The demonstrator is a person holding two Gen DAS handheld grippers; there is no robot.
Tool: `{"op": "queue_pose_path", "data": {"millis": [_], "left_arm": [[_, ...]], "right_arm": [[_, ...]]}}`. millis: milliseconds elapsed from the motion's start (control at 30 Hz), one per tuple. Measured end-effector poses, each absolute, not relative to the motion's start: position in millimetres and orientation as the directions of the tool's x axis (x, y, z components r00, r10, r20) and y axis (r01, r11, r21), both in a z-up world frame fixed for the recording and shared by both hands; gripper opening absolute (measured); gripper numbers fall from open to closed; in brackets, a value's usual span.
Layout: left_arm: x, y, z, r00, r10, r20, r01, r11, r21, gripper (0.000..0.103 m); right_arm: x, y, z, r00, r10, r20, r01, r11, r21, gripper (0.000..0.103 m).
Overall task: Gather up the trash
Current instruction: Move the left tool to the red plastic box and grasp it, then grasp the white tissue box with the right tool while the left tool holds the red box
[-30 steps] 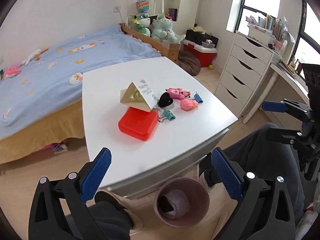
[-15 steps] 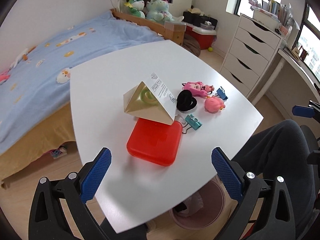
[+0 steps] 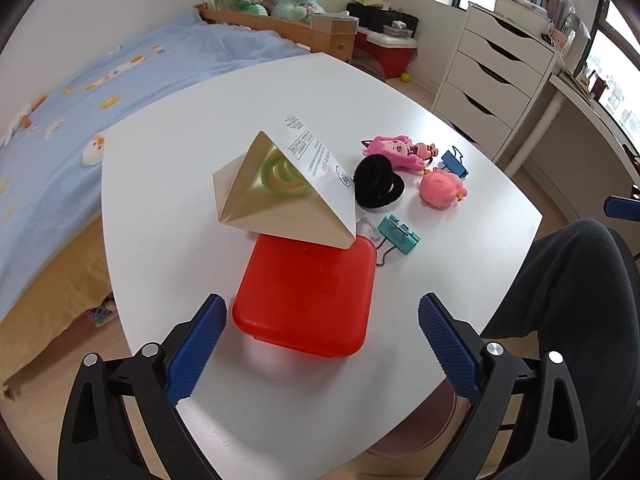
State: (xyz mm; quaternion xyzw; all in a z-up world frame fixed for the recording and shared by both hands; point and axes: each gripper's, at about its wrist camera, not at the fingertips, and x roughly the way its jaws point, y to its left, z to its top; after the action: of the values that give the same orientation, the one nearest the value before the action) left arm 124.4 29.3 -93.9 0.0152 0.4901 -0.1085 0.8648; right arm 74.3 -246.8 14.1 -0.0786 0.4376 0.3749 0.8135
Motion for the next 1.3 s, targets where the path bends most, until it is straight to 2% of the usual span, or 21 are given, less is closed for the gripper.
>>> {"op": "queue_pose_path", "data": {"millis": [33,100,200,300,867,1300], "left_arm": [[125,30,-94,0.497,-0.172,-0.850,0.201,0.976,-0.080,0.087],[127,31,-95,0.493,-0.171,-0.853,0.197,0.977,-0.082,0.075],[127,30,-96,0.493,-0.167,-0.854,0.203,0.976,-0.074,0.071],[126,31,-94,0.499,-0.160,-0.851,0.191,0.979,-0.072,0.063],[96,44,-73,0.525,-0.146,-0.838,0.101,0.989,-0.109,0.063],[73,62,-62,0.553,-0.116,-0.825,0.048,0.993,-0.108,0.063]], "right_arm": [[74,-247,14,0.335,0.542,-0.771,-0.679,0.706,0.201,0.100],[74,-246,14,0.334,0.543,-0.771,-0.681,0.705,0.201,0.100],[74,-245,12,0.333,0.542,-0.771,-0.682,0.703,0.199,0.100],[74,-244,12,0.333,0.540,-0.773,-0.683,0.703,0.197,0.100],[111,-189,33,0.307,0.579,-0.755,-0.741,0.644,0.192,0.100],[157,-98,20,0.249,0.532,-0.809,-0.828,0.550,0.108,0.100]]}}
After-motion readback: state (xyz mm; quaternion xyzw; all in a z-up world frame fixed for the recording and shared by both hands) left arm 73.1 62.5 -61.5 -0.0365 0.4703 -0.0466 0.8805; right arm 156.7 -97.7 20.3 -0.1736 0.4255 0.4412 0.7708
